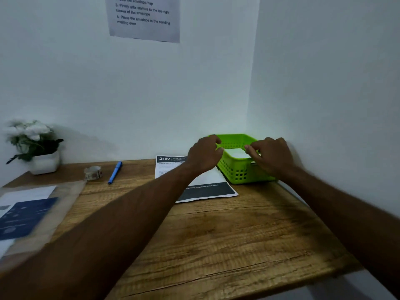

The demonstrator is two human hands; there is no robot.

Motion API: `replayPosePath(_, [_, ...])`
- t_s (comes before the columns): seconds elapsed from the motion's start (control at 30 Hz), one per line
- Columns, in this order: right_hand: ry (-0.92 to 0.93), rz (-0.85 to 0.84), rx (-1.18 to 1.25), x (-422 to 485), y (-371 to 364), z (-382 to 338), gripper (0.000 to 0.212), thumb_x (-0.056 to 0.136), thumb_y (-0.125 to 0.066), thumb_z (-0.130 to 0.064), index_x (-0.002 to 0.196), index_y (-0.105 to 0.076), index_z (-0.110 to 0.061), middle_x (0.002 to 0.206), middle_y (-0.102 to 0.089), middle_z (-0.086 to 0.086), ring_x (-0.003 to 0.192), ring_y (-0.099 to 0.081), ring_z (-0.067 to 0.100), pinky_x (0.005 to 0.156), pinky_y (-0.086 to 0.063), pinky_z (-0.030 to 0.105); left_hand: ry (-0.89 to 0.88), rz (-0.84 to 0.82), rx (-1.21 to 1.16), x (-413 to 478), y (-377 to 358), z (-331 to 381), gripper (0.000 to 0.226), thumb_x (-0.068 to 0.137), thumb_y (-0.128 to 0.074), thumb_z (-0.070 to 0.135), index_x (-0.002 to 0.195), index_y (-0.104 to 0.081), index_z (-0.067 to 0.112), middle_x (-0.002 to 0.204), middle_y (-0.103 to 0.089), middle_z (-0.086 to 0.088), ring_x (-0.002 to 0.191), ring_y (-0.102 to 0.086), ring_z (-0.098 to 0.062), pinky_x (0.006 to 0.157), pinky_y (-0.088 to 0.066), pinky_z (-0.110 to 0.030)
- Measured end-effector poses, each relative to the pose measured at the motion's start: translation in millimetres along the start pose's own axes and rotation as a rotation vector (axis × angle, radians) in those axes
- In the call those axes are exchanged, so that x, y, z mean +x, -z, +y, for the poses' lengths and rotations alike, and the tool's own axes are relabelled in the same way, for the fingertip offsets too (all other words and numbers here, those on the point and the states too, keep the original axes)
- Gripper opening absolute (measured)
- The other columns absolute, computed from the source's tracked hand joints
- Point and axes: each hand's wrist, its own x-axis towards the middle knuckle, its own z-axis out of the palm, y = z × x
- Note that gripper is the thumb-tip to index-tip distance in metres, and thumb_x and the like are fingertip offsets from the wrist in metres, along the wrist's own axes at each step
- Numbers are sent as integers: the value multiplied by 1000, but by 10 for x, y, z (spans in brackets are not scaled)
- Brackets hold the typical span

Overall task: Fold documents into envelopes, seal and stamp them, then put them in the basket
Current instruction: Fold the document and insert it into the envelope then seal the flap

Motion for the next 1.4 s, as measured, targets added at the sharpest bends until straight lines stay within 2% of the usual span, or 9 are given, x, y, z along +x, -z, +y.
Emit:
replayPosePath(0.17, [338, 200, 227, -47, -80, -451, 28, 94, -48, -33, 87, -71, -18, 86, -70, -2, 83, -61, 21, 78, -37, 32, 66, -4, 123, -185, 246, -496, 24, 88, -56, 29, 110, -62, 22, 108, -69, -2, 104, -60, -24, 86, -46, -34])
replayPosePath(0.33, [482, -392, 363, -238, -200, -919, 37, 91, -55, -54, 117, -64, -29, 118, -64, -12, 108, -57, 7, 92, -46, 33, 58, -256, 304, -499, 390, -967, 35, 92, -53, 45, 109, -66, 17, 115, -66, -2, 108, -58, -21, 89, -47, -35])
replayPosePath(0.4, [511, -468, 270, -292, -292, -974, 48, 87, -53, -65, 124, -58, -33, 128, -59, -16, 115, -54, 6, 96, -42, 30, 78, -302, 372, -636, 439, -1096, 46, 92, -47, 56, 120, -61, 22, 122, -63, 0, 111, -55, -19, 88, -42, -33])
replayPosePath(0.6, [595, -355, 227, -326, -337, -1127, 25, 95, -51, -44, 107, -68, -29, 107, -70, -13, 97, -65, 10, 74, -48, 29, 106, -449, 246, -856, 628, -1274, 56, 90, -47, 60, 128, -53, 19, 130, -57, -2, 112, -52, -18, 95, -42, -35])
replayPosePath(0.8, [578, -196, 304, -473, -172, -1358, 31, 89, -46, -46, 94, -72, -29, 91, -73, -15, 79, -68, 10, 58, -51, 29, 25, -392, 263, -946, 841, -1275, 37, 91, -58, 42, 121, -59, 20, 99, -52, 7, 84, -44, -3, 63, -31, -13])
replayPosePath(1.0, [683, -441, 441, -690, 200, -1625, 30, 92, -49, -52, 98, -70, -32, 95, -71, -17, 84, -65, -1, 69, -52, 31, -149, -373, 342, -1148, 1054, -1277, 25, 92, -58, 36, 112, -63, 22, 110, -62, 10, 94, -53, -3, 74, -39, -11])
replayPosePath(1.17, [410, -586, 817, -481, 109, -1520, 15, 93, -65, -28, 98, -75, -18, 91, -75, -10, 84, -68, 6, 77, -54, 25, -349, -375, 573, -1359, 1139, -1247, 23, 97, -44, 40, 106, -60, 25, 106, -60, 7, 97, -55, -11, 81, -43, -26])
replayPosePath(1.27, [209, -523, 816, -252, -234, -1321, 12, 91, -68, -17, 101, -73, -16, 94, -70, -16, 85, -67, 2, 76, -50, 18, -397, -366, 605, -1444, 1141, -1257, 25, 98, -40, 37, 106, -57, 21, 107, -58, 2, 98, -54, -16, 82, -43, -31])
replayPosePath(1.4, [92, -673, 764, -53, -515, -1239, 24, 90, -68, -16, 113, -63, -20, 105, -62, -20, 89, -58, -19, 78, -40, 1, -374, -415, 545, -1446, 1230, -1242, 22, 97, -42, 38, 104, -58, 25, 106, -58, 6, 99, -54, -11, 80, -41, -25])
